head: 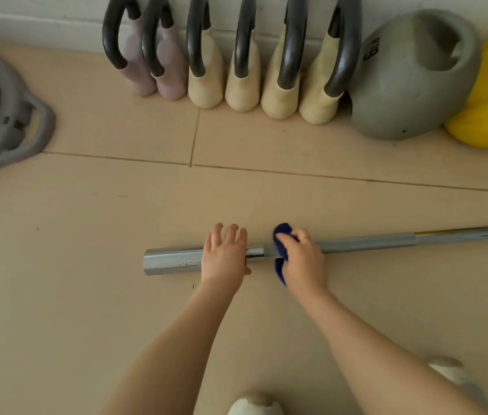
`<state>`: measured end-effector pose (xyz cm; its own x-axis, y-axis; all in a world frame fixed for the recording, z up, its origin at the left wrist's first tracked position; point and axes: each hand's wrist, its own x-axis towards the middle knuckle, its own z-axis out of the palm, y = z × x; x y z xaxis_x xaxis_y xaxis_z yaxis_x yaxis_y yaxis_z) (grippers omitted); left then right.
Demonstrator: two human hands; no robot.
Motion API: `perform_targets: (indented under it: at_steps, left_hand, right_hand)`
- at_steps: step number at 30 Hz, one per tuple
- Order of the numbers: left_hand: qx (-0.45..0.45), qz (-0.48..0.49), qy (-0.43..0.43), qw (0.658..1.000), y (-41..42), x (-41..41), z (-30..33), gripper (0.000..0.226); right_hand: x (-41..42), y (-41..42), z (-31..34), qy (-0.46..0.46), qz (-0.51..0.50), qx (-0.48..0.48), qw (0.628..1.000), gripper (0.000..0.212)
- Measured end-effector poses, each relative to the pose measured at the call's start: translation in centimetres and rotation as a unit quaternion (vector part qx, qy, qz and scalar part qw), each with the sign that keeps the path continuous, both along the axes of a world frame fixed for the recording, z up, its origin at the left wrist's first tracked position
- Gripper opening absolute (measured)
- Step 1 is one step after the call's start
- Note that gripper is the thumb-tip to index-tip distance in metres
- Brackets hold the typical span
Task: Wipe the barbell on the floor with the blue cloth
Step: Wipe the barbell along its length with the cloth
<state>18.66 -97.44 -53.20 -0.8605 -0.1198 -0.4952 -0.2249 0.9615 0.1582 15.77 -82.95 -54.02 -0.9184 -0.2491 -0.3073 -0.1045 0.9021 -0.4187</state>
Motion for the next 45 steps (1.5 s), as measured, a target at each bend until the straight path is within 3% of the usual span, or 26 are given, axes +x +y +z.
perform_targets:
  at_steps: [3, 5, 11, 14, 15, 17, 20, 25, 30, 33, 36, 40, 43, 45]
  left_hand:
    - [0.003, -0.011, 0.029, 1.000, -0.3, 0.4, 0.1, 0.072]
    - [0.007, -0.015, 0.048, 0.999, -0.5, 0.5, 0.1, 0.069]
    - [0.031, 0.070, 0.130, 0.989, 0.4, 0.7, -0.4, 0.033]
    - [0.009, 0.025, 0.207, 0.978, 1.9, 0.2, -0.4, 0.043]
    - [-0.003, -0.013, 0.224, 0.975, 2.4, 0.2, -0.5, 0.042]
    - [-0.002, -0.083, 0.232, 0.969, 3.3, 0.9, -1.1, 0.039]
    - [-0.015, -0.120, 0.149, 0.981, 4.2, 2.1, -1.8, 0.056]
    - [-0.040, -0.112, 0.073, 0.990, 5.3, 2.0, -1.9, 0.076]
    - [-0.037, -0.122, 0.088, 0.988, 7.9, -0.2, -1.3, 0.065]
    - [0.002, -0.097, 0.081, 0.992, 9.4, -1.2, -1.1, 0.074]
    - [-0.013, -0.116, 0.019, 0.993, 9.8, -1.3, -1.6, 0.075]
    - [-0.032, -0.115, 0.039, 0.992, 9.9, -1.2, -2.0, 0.076]
    - [-0.040, -0.090, 0.025, 0.995, 10.9, -1.5, -2.1, 0.075]
    - [-0.053, -0.077, 0.009, 0.996, 11.6, -1.9, -2.0, 0.073]
  right_hand:
    - [1.9, -0.6, -0.4, 0.014, 0.099, -0.048, 0.994, 0.049]
    - [0.5, 0.7, -0.8, 0.037, 0.105, -0.044, 0.993, 0.046]
    - [-3.2, 4.6, -1.0, 0.048, -0.089, 0.064, 0.993, 0.043]
    - [-1.9, 1.9, -0.5, -0.002, 0.009, 0.020, 1.000, 0.047]
    - [-1.4, 1.1, -0.8, 0.003, 0.069, 0.010, 0.998, 0.044]
    - [-1.7, 0.9, -1.0, 0.022, 0.094, -0.013, 0.995, 0.033]
    - [-4.0, 4.0, -1.4, 0.062, 0.082, 0.042, 0.994, 0.042]
    - [-6.0, 9.0, -1.7, 0.067, -0.111, 0.064, 0.990, 0.051]
    - [-3.6, 4.9, -0.9, -0.019, 0.008, -0.044, 0.999, 0.053]
    - [-5.1, 7.6, -1.4, 0.015, 0.057, -0.002, 0.998, 0.053]
    - [-7.7, 12.7, -1.9, 0.091, -0.005, 0.058, 0.994, 0.042]
    - [-8.2, 14.2, -1.9, 0.070, -0.146, 0.056, 0.985, 0.042]
    - [-6.8, 11.0, -1.3, 0.025, -0.109, -0.052, 0.992, 0.034]
    - [-6.4, 10.9, -1.6, 0.014, -0.016, -0.079, 0.997, 0.039]
